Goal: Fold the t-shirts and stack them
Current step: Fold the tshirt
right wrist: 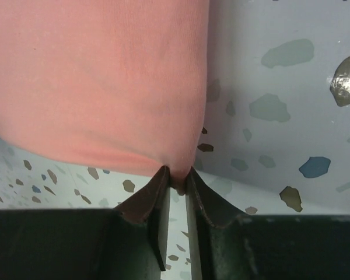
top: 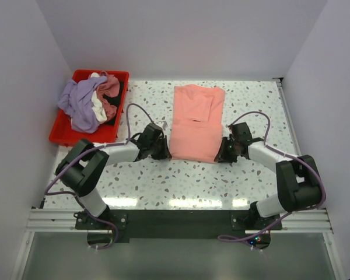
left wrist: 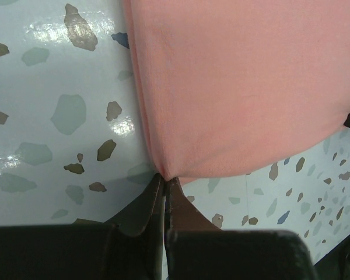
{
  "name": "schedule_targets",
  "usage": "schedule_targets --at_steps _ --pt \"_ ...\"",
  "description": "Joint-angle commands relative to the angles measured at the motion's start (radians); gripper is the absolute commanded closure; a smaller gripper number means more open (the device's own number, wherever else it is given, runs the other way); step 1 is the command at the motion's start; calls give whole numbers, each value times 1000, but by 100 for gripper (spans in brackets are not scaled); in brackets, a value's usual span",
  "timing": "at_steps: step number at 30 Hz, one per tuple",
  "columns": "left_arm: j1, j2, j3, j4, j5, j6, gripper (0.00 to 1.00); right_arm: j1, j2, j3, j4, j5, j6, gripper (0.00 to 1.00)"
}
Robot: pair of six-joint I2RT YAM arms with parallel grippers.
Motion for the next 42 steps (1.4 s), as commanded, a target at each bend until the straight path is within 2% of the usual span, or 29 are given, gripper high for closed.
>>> schedule_targets --at_steps 1,4,5,9,15,16,19,24,27,36,42 --pt "-3 -20 -15 7 -10 15 100 2 0 -13 57 -6 2 82" --pt "-3 -36 -24 1 -12 19 100 3 0 -17 49 -20 -8 99" --pt "-3 -40 -30 -7 -10 19 100 2 -2 -13 40 -29 -11 100" --pt "-9 -144 -68 -61 -25 17 100 2 -71 -22 -32 -138 -44 100" --pt "-12 -374 -124 -208 -119 3 100 2 -215 33 -355 -238 -160 100" --pt "-12 -443 -125 -254 -143 -1 100 2 -255 55 -441 -273 -174 100" --pt "-14 -583 -124 -340 -176 -11 100 9 -344 75 -558 -382 -197 100" --pt "-15 -808 -116 -423 -216 -27 100 8 -459 102 -653 -535 -185 100" --pt "-15 -887 -96 -467 -234 -29 100 9 -496 116 -712 -660 -185 100" --pt "-15 -984 -30 -542 -302 -41 100 9 -551 130 -782 -821 -168 100" --pt "-15 -995 -2 -530 -381 -38 100 8 -553 110 -761 -827 -148 100"
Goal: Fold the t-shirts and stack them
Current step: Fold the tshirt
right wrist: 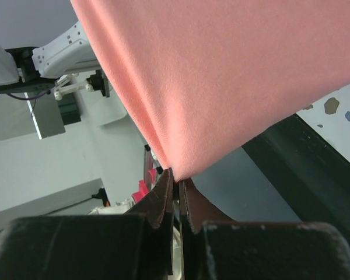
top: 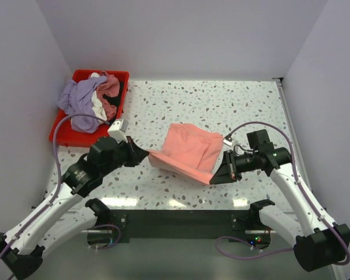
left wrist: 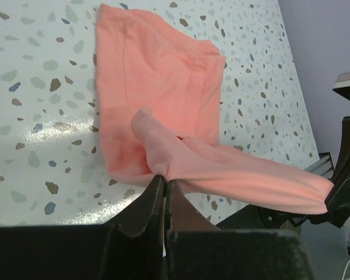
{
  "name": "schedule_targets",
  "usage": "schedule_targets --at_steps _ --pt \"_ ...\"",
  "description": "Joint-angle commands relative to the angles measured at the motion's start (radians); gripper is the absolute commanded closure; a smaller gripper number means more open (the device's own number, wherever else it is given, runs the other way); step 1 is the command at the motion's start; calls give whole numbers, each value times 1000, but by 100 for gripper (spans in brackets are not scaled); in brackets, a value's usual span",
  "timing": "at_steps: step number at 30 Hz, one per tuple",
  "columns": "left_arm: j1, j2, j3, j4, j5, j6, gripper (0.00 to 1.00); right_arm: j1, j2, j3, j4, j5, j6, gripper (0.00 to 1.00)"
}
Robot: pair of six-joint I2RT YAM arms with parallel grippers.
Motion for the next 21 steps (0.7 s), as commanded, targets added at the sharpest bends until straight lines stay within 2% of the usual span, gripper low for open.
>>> schedule_targets --at_steps 1,14,21 --pt "19 -5 52 11 -201 17 100 -2 -10 3 -61 -36 16 100" --pt "28 233 80 175 -239 47 100 -5 110 6 51 94 43 100" --pt "60 415 147 265 -218 76 100 -13 159 45 181 189 85 100"
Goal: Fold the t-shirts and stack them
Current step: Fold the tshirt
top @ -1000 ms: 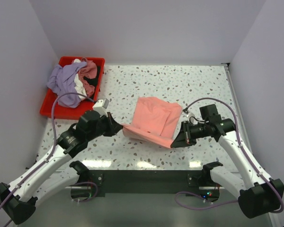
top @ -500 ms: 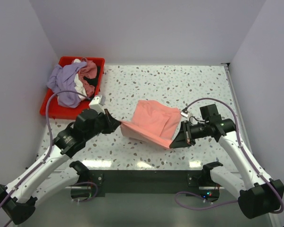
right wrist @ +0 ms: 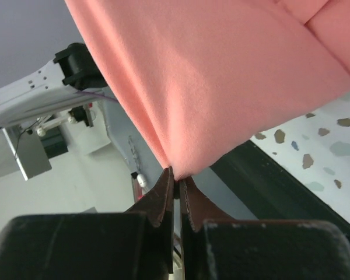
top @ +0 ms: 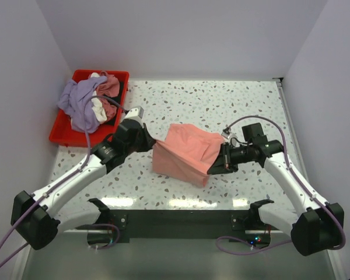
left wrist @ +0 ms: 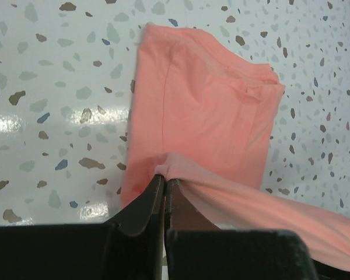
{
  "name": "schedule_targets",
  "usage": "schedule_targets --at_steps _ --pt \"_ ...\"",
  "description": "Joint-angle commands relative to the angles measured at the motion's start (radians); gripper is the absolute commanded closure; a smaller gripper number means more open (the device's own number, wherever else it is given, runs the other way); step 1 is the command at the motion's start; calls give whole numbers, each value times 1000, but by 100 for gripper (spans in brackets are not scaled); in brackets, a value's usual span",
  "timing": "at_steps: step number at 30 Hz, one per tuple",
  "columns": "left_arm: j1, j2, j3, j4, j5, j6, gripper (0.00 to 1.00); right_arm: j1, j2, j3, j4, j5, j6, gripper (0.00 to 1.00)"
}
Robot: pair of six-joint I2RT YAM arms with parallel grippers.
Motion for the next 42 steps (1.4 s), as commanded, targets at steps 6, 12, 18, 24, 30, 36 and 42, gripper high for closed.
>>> schedule_targets --at_steps 6,12,18,24,30,36,42 --pt "58 190 151 160 -88 77 100 -33 48 64 76 164 30 100" --pt "80 306 214 213 -57 84 100 -76 114 127 138 216 19 100" --pt "97 420 289 244 -5 99 100 -116 195 162 184 211 27 100" --pt "103 530 362 273 9 114 100 -199 243 177 210 207 4 100" --pt "110 664 449 273 21 123 100 -245 364 168 282 173 -4 100" --pt "115 802 516 302 32 123 100 -283 494 213 418 301 -15 100" --pt "118 914 641 252 44 149 47 -288 591 324 406 425 -41 21"
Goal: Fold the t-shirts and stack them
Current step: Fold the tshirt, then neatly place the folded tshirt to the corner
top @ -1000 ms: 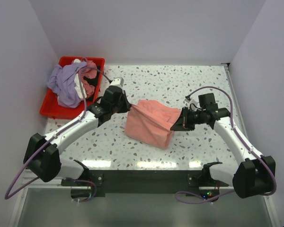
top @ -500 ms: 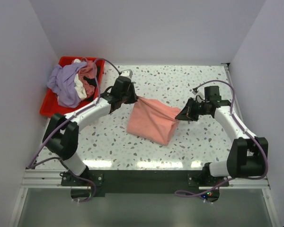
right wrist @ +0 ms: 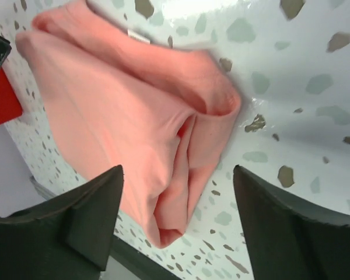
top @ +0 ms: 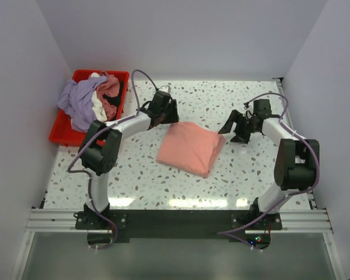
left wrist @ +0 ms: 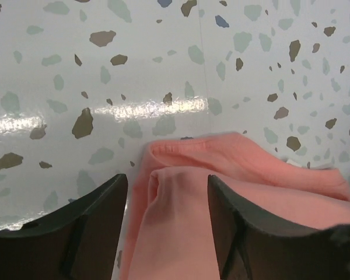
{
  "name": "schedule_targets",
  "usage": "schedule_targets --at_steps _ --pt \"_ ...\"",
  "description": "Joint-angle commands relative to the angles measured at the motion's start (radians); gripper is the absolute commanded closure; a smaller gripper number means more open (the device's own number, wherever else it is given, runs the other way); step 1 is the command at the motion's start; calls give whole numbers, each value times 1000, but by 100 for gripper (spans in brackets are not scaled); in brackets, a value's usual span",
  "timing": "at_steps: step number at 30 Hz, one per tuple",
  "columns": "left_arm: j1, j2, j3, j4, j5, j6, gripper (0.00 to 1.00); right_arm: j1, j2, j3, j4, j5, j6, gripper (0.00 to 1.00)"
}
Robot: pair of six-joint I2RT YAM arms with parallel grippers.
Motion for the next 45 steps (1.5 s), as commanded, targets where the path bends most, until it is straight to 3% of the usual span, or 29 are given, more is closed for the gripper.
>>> schedule_targets --at_steps 1,2,3,4,5,9,13,15,27,38,42,45 --pt "17 10 98 12 -16 35 35 -3 -7 90 32 78 -47 18" --pt "17 -14 89 15 -15 35 15 -3 -19 95 27 75 -52 15" --pt "17 -34 58 36 -12 35 4 -3 -59 83 31 66 -50 15" --pt "15 -54 37 52 0 32 0 -2 -81 69 44 46 -35 9" --pt "15 -96 15 67 8 31 0 3 -107 52 54 28 -27 1" --pt "11 -185 -97 96 53 11 0 79 -206 -32 38 41 -24 1" --pt "0 -280 -201 90 57 -12 0 239 -286 -77 -10 314 31 1" --pt "-1 -356 -276 90 44 -23 0 253 -321 -124 -1 425 75 1" --pt "-5 -739 -597 0 -68 -74 0 336 -279 -229 99 485 152 3" --pt "-5 -858 -687 -60 -130 -108 0 360 -135 -242 186 465 144 23" --pt "-5 -863 -692 -68 -136 -115 0 365 -73 -227 199 465 134 41" --pt "-5 -863 -690 -80 -159 -114 0 366 -29 -213 213 481 120 67"
